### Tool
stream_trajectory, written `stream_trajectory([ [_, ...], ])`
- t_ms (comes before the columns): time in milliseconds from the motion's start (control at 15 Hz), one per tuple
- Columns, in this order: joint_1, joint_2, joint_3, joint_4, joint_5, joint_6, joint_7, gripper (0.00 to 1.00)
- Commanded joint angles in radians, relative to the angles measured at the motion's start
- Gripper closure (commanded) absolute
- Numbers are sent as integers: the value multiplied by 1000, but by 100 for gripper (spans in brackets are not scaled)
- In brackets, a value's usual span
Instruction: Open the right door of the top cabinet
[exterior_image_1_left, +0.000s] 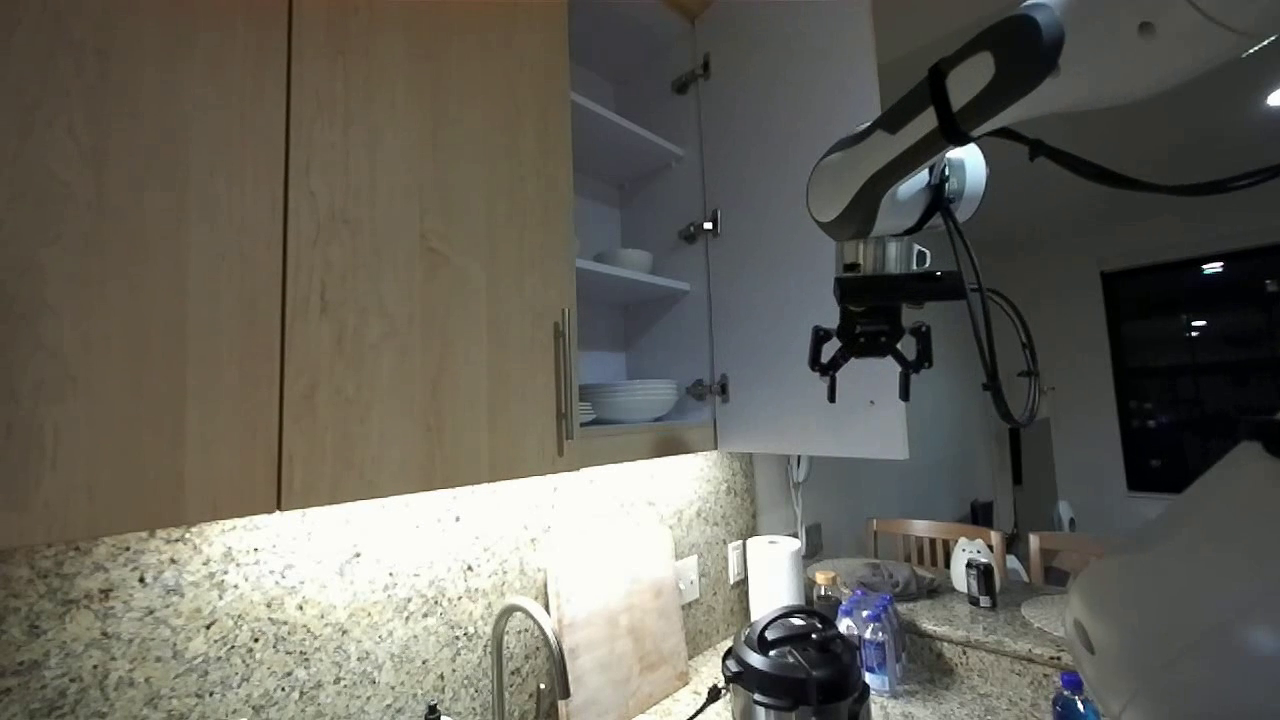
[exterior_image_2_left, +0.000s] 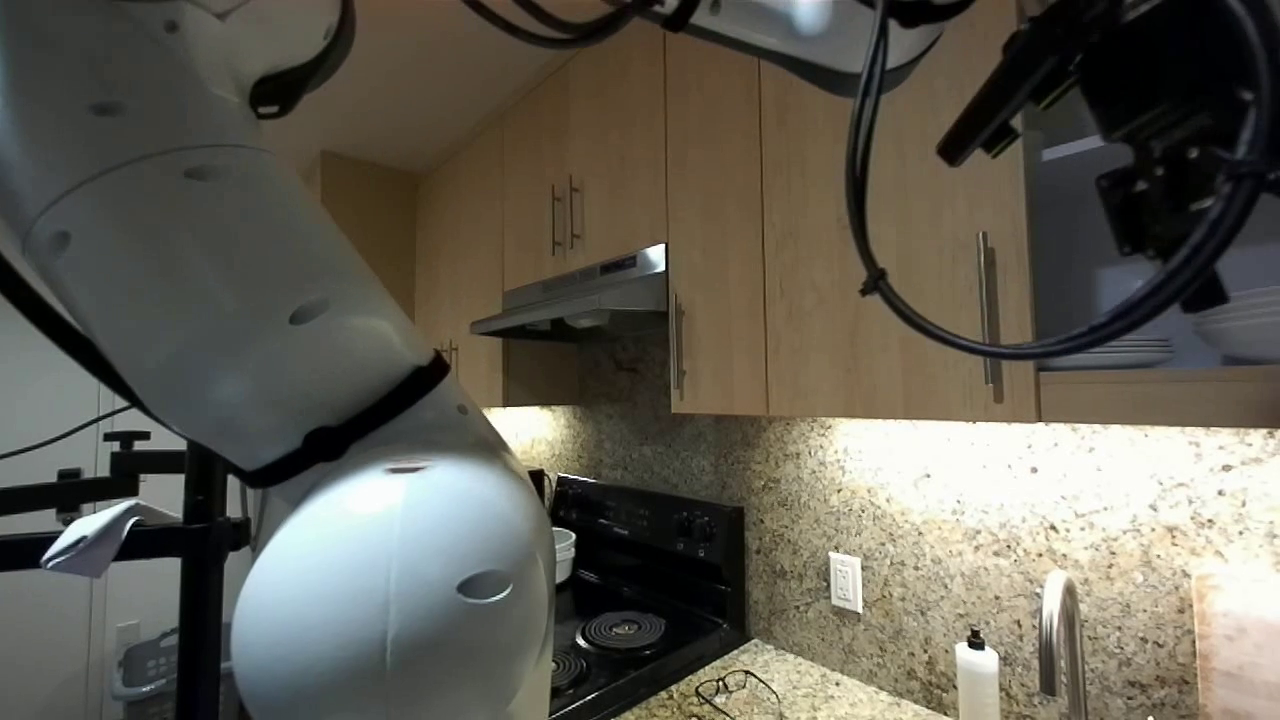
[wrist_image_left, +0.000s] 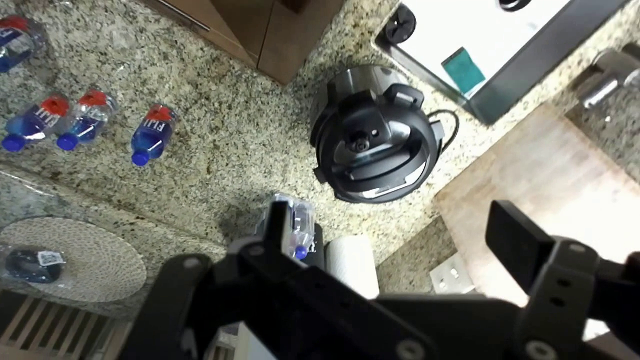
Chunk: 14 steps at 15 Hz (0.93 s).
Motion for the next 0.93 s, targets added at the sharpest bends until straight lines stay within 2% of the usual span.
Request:
stream_trajectory([
  [0, 20, -151, 46, -117, -31, -69, -118, 0],
  [267, 70, -253, 106, -179, -75, -134, -202, 0],
  [600, 151, -319, 132, -204, -117, -118, -292, 0],
  [867, 162, -306, 129, -180, -102, -121, -256, 0],
])
